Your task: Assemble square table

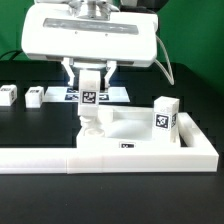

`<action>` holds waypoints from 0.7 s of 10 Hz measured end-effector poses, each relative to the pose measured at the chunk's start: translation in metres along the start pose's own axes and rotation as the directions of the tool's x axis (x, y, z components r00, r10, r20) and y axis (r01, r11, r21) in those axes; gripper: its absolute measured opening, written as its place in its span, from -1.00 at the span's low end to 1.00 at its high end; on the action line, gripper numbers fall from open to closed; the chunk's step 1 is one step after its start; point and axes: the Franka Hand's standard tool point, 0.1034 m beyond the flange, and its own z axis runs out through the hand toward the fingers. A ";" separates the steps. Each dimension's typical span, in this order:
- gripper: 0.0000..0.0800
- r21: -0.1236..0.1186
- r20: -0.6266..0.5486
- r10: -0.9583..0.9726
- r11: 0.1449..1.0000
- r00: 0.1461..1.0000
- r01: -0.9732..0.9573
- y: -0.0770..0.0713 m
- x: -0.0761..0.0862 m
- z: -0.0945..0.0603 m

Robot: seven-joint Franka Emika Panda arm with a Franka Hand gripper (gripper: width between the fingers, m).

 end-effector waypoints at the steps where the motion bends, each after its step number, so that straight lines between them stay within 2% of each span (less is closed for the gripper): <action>1: -0.27 0.006 0.003 -0.006 1.000 1.000 0.006 -0.006 -0.002 0.001; 3: -0.27 0.011 0.007 -0.013 1.000 1.000 0.013 -0.011 -0.006 0.003; 7: -0.27 0.010 0.017 -0.017 1.000 1.000 0.017 -0.012 -0.012 0.007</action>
Offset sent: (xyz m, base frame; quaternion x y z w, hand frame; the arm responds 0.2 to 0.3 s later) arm -0.0028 0.0068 -0.0067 0.0017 0.0067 0.0067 1.0000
